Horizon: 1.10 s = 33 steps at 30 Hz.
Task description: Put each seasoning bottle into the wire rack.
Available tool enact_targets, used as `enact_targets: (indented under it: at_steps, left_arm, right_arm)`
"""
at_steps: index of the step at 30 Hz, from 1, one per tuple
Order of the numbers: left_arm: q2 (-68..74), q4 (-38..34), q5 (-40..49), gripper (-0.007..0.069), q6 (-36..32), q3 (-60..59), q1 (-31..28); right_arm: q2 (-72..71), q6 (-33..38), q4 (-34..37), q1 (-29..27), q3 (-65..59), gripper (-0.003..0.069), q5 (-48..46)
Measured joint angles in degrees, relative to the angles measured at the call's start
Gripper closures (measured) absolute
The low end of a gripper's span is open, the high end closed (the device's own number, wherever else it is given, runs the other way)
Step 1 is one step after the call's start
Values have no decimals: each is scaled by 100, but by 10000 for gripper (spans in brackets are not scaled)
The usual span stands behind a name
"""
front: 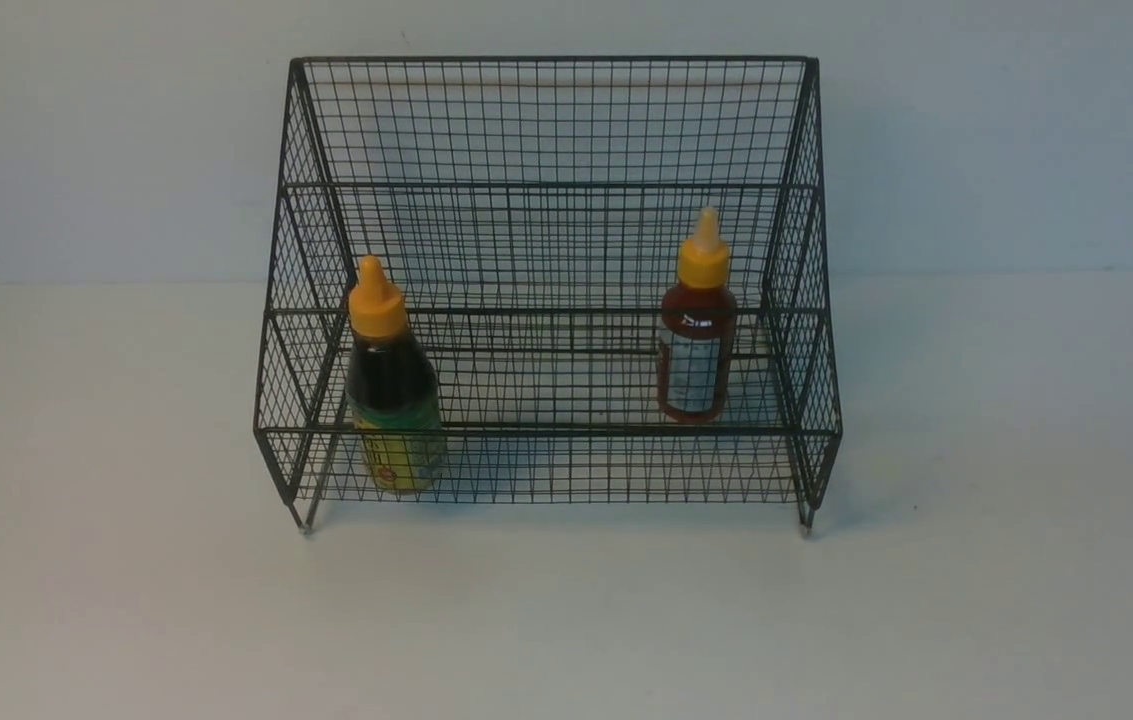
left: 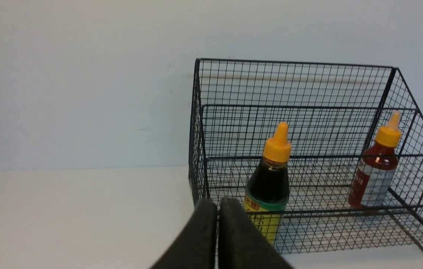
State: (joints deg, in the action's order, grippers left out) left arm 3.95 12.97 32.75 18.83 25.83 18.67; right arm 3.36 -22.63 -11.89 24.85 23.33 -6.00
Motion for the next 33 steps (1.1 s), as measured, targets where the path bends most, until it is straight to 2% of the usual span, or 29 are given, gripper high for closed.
enact_targets:
  at_steps: [4,6,12,17,22,33]
  left_arm:
    - [-342,-505,-11,629,-720,-500,-365]
    - [-464,-942,-165,629,-1372,-1022,-810]
    - [-475,-1443,-621,629,-2155,-1971,-1461]
    - [-475,-1610,-750,629,-2283,-2661,-1587]
    - [-475,-1621,-1131,629,-2289,-2734,-1587]
    - [-475,-1621,-1159,629,-2289,-2739,-1587]
  right_arm:
    - [0,0,0,0,0,673,0]
    - [0,0,0,0,-4,673,1]
    - [0,0,0,0,-11,673,25]
    - [0,0,0,0,-11,673,32]
    - [0,0,0,0,-11,673,32]
    - [0,0,0,0,-11,673,32]
